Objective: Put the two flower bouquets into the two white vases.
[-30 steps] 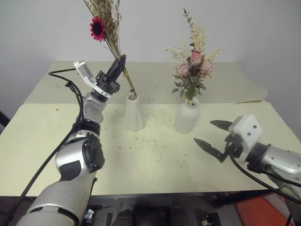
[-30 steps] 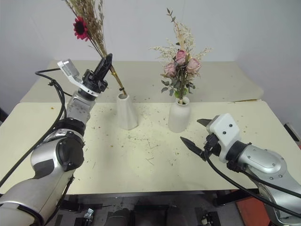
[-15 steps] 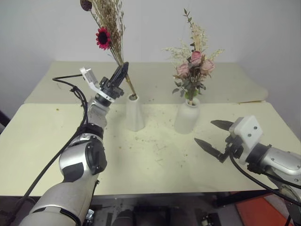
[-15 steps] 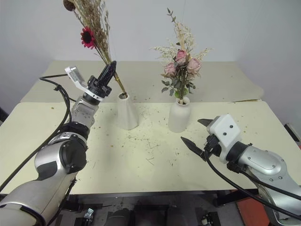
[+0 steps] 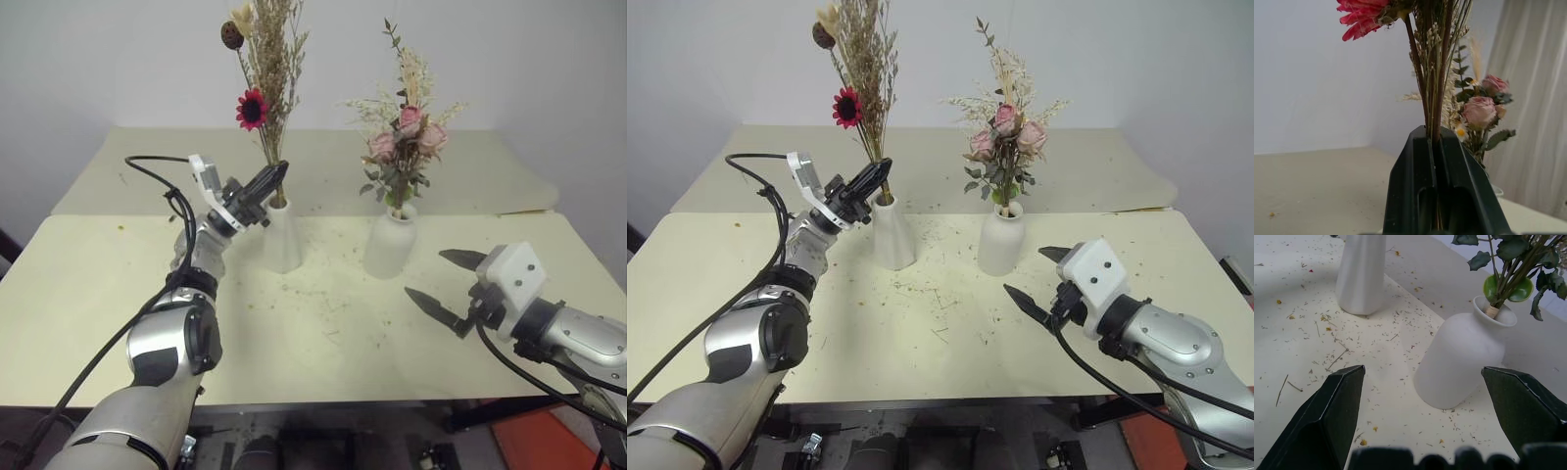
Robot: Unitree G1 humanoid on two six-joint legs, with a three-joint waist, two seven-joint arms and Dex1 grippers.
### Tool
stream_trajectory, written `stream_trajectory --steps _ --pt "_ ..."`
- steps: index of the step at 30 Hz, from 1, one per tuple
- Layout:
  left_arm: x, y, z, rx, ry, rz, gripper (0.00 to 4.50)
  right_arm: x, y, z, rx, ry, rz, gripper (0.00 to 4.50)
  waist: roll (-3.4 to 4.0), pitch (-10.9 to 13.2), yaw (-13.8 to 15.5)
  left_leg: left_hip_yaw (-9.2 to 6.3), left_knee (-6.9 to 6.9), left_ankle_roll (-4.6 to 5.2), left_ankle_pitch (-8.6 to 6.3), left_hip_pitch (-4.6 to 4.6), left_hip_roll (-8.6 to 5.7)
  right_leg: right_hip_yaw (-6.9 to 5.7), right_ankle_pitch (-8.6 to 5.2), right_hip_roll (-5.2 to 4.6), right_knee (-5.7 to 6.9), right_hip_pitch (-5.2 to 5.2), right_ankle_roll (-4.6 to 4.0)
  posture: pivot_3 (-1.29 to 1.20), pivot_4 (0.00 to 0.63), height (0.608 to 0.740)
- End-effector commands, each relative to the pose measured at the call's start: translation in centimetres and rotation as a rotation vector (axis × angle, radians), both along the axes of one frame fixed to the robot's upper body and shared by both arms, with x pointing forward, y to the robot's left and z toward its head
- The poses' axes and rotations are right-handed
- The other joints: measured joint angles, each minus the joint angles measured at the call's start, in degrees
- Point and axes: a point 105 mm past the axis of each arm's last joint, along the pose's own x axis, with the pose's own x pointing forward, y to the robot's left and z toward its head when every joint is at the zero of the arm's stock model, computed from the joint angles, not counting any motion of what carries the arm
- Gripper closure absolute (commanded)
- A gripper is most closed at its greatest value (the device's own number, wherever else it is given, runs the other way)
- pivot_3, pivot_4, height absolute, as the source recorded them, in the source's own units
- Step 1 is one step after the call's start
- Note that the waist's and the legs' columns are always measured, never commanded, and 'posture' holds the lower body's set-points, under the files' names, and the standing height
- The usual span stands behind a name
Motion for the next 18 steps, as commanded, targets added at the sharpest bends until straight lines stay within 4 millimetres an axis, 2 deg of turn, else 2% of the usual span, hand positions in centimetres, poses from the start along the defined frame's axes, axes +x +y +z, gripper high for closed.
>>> stream_trajectory --steps 1,12,17,18 --pt "-0.1 0.7 0.8 0.017 -0.053 0.034 4.48 -0.2 0.2 1.1 0.001 -0.058 0.019 0.0 0.0 0.0 -0.02 0.0 0.0 0.0 0.0 0.0 0.0 0.0 0.0 0.0 0.0 0.0 0.0 0.0 0.15 0.74" --pt "-0.7 1.7 0.4 0.059 -0.082 0.027 4.48 -0.2 0.2 0.9 0.004 -0.046 0.025 0.0 0.0 0.0 0.0 0.0 0.01 0.0 0.0 0.0 0.01 0.0 0.0 0.0 0.01 0.0 0.0 0.0 0.15 0.74" --pt "-1.3 1.9 0.3 0.145 -0.115 -0.001 3.2 -0.1 0.2 0.7 0.001 -0.042 0.023 0.0 0.0 0.0 -0.07 0.0 0.01 0.0 0.0 0.01 0.01 0.0 0.0 0.0 0.01 0.0 0.0 0.0 0.15 0.74" --pt "-1.5 2.1 0.3 0.17 -0.122 -0.006 2.76 -0.1 0.1 0.7 0.004 -0.039 0.022 0.0 0.0 0.0 -0.07 0.0 0.01 0.01 0.0 0.01 0.01 0.0 0.0 0.01 0.02 0.0 0.0 0.0 0.15 0.74"
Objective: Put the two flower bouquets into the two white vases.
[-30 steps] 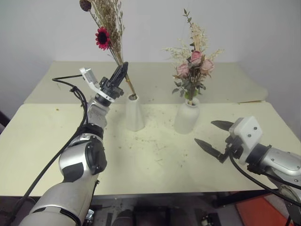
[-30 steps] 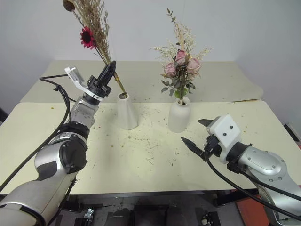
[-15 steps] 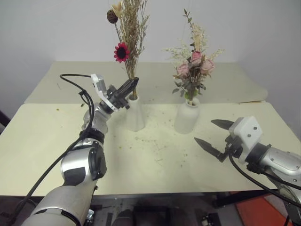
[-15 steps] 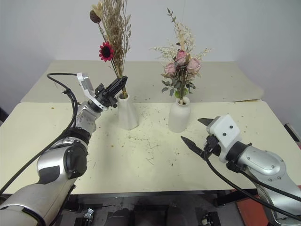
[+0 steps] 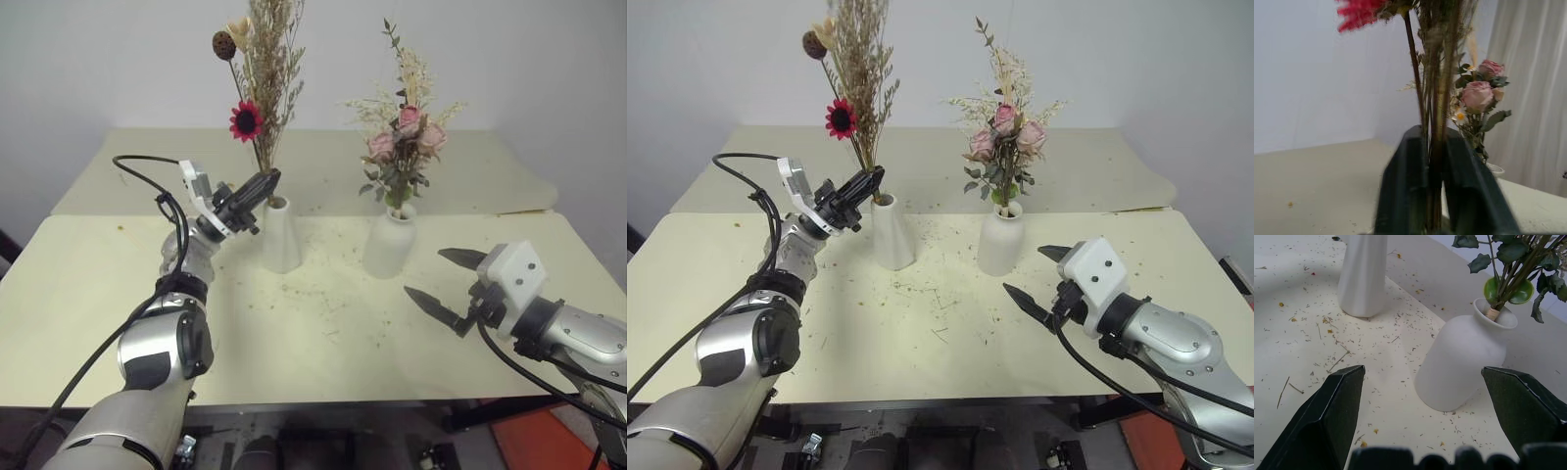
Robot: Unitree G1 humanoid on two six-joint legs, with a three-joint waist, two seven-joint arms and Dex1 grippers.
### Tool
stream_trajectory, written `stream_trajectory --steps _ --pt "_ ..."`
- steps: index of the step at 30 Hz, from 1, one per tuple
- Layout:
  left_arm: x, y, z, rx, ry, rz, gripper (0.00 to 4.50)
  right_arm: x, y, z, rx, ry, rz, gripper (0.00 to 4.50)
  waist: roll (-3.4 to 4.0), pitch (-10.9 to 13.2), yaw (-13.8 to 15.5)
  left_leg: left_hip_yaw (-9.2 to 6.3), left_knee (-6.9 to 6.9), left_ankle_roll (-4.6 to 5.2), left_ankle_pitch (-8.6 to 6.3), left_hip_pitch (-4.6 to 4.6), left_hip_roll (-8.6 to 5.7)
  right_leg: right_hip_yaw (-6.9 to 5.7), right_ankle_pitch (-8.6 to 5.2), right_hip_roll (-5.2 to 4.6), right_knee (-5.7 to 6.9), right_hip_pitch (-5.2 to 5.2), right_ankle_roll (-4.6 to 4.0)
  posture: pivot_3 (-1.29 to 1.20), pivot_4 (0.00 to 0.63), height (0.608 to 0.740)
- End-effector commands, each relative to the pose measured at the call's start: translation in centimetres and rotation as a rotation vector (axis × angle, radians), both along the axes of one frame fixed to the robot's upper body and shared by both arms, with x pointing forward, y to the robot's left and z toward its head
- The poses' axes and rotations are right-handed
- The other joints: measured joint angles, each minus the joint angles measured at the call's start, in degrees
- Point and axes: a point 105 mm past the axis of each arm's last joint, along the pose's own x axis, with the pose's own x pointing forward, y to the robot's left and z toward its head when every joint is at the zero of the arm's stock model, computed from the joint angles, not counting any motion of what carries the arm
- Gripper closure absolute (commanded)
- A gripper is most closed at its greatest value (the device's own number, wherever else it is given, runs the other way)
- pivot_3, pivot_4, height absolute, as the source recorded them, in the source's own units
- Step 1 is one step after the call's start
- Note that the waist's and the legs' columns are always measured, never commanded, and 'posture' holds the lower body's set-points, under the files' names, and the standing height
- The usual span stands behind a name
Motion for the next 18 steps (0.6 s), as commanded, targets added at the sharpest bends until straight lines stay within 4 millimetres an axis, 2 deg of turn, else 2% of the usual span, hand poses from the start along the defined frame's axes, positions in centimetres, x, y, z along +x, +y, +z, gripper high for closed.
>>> stream_trajectory --steps 1,6,9,12,16,18 --pt "-0.6 0.8 1.1 0.09 -0.071 -0.006 2.51 -0.2 0.0 0.6 -0.001 -0.04 0.007 0.0 0.0 0.0 -0.01 0.0 0.0 0.0 0.0 0.01 0.0 0.0 0.0 0.0 0.01 0.0 0.0 0.0 0.15 0.74" --pt "-0.3 2.8 0.5 0.185 -0.029 0.072 0.98 -0.1 -0.2 0.1 -0.02 -0.03 0.007 0.0 0.0 0.0 -0.05 0.0 0.0 0.0 0.0 0.02 0.04 0.0 0.0 0.04 0.02 0.0 0.0 0.0 0.15 0.74" --pt "-0.3 3.9 -0.5 0.333 -0.009 0.128 0.03 0.2 -0.2 0.0 -0.023 -0.029 0.002 0.0 0.01 -0.01 -0.02 0.0 0.0 0.0 0.0 0.05 0.04 0.01 0.0 0.03 0.03 0.02 0.0 0.0 0.15 0.74" --pt "-1.0 5.6 -1.6 0.512 0.006 0.149 0.01 0.5 -0.2 0.0 -0.022 -0.029 -0.001 0.0 0.01 -0.01 -0.16 0.01 0.0 0.0 0.0 0.06 0.05 0.02 0.0 0.06 0.05 0.0 0.0 0.0 0.15 0.74" --pt "-2.6 8.3 0.5 0.476 -0.053 0.188 0.01 0.6 -0.2 -0.2 -0.025 -0.023 0.0 0.0 0.02 -0.01 0.01 0.01 0.0 0.0 0.0 0.03 0.11 0.01 0.0 0.08 0.04 -0.03 -0.01 0.0 0.15 0.74" --pt "-4.3 10.0 0.7 0.541 -0.08 0.209 0.01 0.7 -0.3 -0.3 -0.027 -0.017 -0.005 0.0 0.02 -0.01 0.01 0.01 0.0 0.0 0.0 0.02 0.11 0.01 0.0 0.07 0.04 -0.03 -0.01 0.0 0.15 0.74"
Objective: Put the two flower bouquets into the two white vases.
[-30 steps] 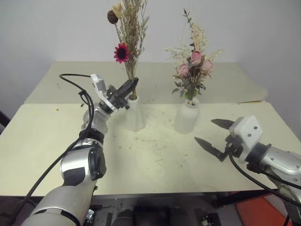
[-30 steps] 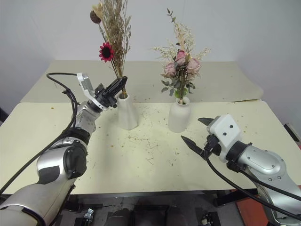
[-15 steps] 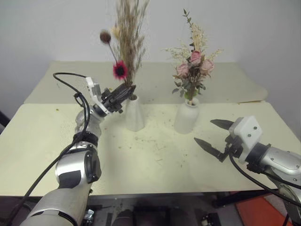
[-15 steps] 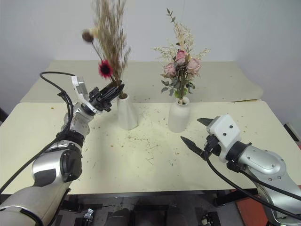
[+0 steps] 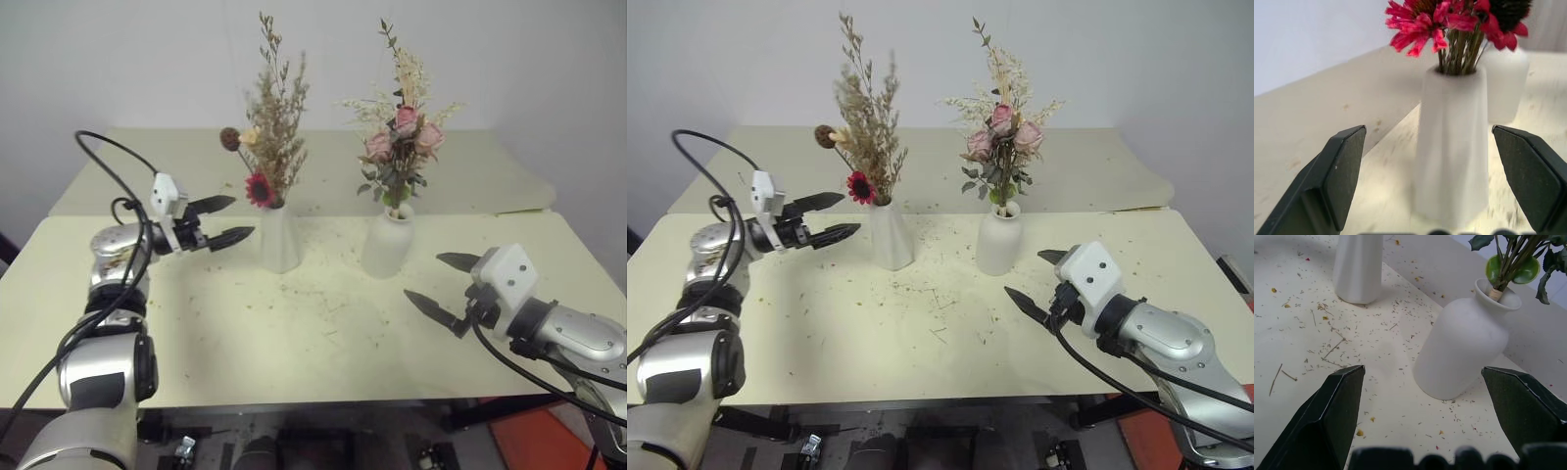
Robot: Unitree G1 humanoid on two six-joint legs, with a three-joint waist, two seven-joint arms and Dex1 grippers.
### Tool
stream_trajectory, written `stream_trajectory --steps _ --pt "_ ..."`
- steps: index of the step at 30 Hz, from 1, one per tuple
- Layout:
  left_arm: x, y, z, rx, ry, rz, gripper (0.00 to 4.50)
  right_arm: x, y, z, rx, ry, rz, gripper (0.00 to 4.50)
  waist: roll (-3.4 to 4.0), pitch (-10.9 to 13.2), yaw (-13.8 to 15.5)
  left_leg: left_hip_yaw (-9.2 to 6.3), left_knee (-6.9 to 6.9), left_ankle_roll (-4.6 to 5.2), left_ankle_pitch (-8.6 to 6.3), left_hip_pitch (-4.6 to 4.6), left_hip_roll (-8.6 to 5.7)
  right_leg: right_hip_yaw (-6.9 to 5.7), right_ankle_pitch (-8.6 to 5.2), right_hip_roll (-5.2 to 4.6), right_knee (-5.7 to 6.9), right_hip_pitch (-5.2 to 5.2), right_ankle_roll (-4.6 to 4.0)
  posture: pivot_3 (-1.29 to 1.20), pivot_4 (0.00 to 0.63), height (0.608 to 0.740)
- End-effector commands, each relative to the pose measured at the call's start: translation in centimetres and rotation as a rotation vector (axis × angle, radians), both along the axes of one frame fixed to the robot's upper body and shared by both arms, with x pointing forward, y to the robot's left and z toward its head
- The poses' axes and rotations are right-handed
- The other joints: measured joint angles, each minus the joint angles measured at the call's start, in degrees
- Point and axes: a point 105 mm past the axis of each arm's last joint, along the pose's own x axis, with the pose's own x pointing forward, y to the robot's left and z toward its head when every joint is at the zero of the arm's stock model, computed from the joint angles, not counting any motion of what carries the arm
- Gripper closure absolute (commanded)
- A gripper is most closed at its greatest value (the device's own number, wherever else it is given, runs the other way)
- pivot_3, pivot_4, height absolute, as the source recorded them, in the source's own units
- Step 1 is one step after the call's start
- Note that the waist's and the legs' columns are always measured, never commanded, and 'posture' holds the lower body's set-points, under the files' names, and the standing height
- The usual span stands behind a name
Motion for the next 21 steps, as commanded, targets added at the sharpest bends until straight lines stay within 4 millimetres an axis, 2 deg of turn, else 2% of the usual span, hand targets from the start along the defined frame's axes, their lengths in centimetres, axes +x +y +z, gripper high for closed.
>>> stream_trajectory --steps 1,5,10,13,16,21 --pt "-2.5 2.4 2.4 0.075 -0.102 0.017 0.01 0.1 -0.2 0.8 -0.012 -0.042 -0.006 0.0 0.02 -0.01 -0.31 0.0 0.0 0.0 0.0 0.01 0.02 0.0 0.0 0.0 -0.01 0.0 0.0 0.0 0.15 0.74" --pt "-6.8 5.2 3.4 0.117 -0.143 0.091 0.01 -0.1 -1.9 1.4 -0.003 -0.032 -0.023 0.0 0.04 -0.02 -0.67 0.04 -0.02 0.02 -0.02 0.06 0.09 0.08 0.0 -0.01 0.03 -0.03 -0.02 0.0 0.15 0.74" --pt "-10.5 5.5 5.2 0.098 -0.167 0.109 0.01 -1.1 -4.7 2.1 -0.033 0.003 -0.005 0.0 0.01 -0.04 0.65 0.03 0.0 0.01 -0.02 0.17 0.14 -0.03 -0.02 -0.12 0.02 0.11 -0.01 0.0 0.15 0.74" --pt "-12.0 5.7 5.2 0.151 -0.144 0.137 0.01 -1.8 -7.1 2.3 -0.115 0.049 0.001 0.0 0.03 -0.05 0.8 0.09 -0.01 0.01 -0.02 0.26 0.11 -0.01 -0.05 -0.16 -0.03 0.19 0.02 0.0 0.15 0.74" --pt "-13.1 6.0 5.1 0.147 -0.126 0.162 0.01 -2.1 -9.2 3.3 -0.153 0.065 -0.008 0.0 0.04 -0.06 0.6 0.2 -0.02 0.01 -0.02 0.37 0.11 0.05 -0.21 -0.14 -0.05 0.25 0.22 0.0 0.15 0.74" --pt "-13.4 6.8 3.6 0.138 -0.079 0.219 0.01 -2.0 -10.7 3.8 -0.175 0.077 -0.021 0.0 0.04 -0.08 0.11 0.29 -0.02 0.01 -0.02 0.51 0.23 0.08 -0.32 0.05 0.03 0.26 0.21 0.0 0.15 0.74"
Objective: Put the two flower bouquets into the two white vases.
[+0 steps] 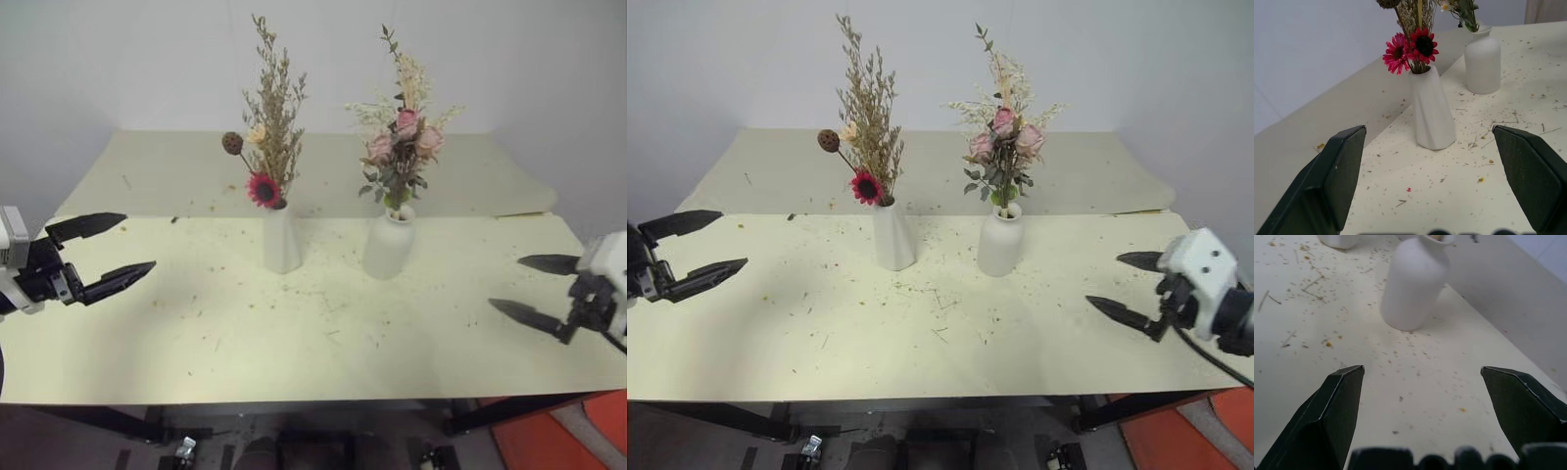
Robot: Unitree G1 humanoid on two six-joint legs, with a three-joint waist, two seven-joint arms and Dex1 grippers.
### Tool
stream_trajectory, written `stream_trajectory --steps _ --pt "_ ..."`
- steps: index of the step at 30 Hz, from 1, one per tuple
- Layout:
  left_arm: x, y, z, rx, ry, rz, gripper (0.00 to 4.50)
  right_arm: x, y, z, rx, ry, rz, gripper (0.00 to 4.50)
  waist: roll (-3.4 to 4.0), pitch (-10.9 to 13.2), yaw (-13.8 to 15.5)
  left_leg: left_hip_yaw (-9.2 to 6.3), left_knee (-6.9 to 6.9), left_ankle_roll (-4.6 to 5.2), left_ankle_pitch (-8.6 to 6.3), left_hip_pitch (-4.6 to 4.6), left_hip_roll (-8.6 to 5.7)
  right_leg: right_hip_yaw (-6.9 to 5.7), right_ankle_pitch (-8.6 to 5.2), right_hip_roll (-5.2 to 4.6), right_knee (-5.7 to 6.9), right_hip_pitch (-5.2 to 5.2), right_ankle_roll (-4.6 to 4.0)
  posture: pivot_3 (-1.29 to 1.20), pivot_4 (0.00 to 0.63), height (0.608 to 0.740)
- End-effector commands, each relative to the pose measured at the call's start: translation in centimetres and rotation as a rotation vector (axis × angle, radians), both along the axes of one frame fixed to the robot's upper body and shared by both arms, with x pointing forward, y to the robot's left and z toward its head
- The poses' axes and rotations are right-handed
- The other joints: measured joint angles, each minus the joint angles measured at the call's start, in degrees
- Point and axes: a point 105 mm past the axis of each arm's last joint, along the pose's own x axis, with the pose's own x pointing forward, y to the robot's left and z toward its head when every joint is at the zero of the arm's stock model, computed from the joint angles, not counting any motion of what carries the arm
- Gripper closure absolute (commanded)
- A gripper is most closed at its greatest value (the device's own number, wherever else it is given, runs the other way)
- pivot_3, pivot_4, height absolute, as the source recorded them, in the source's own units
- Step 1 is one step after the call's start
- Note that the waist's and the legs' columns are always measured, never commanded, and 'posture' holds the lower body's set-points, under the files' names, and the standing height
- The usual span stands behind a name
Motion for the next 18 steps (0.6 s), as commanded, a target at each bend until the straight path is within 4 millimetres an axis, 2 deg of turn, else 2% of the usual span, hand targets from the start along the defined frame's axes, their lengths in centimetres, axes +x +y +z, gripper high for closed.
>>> stream_trajectory --steps 1,14,18 --pt "-0.4 0.2 0.2 0.015 -0.032 0.034 0.01 -0.2 -0.5 1.1 -0.04 -0.041 0.017 0.0 0.02 -0.01 -0.09 0.0 0.0 0.0 0.0 0.02 0.02 0.03 0.0 0.02 0.01 0.0 -0.01 0.0 0.15 0.74" --pt "0.6 0.2 0.7 -0.015 -0.064 0.006 0.01 -0.7 -0.2 0.6 -0.008 -0.04 0.004 0.0 0.02 -0.02 -0.01 0.04 0.0 0.0 0.0 -0.05 0.0 0.12 -0.01 0.05 0.02 -0.06 -0.02 0.0 0.15 0.74" --pt "1.2 0.0 0.5 -0.026 -0.057 0.015 0.01 -0.7 -0.8 0.2 -0.009 -0.041 -0.022 0.0 0.02 -0.02 -0.04 0.05 -0.01 0.0 0.0 -0.04 0.01 0.14 -0.01 0.07 0.01 -0.06 -0.02 0.0 0.15 0.74"
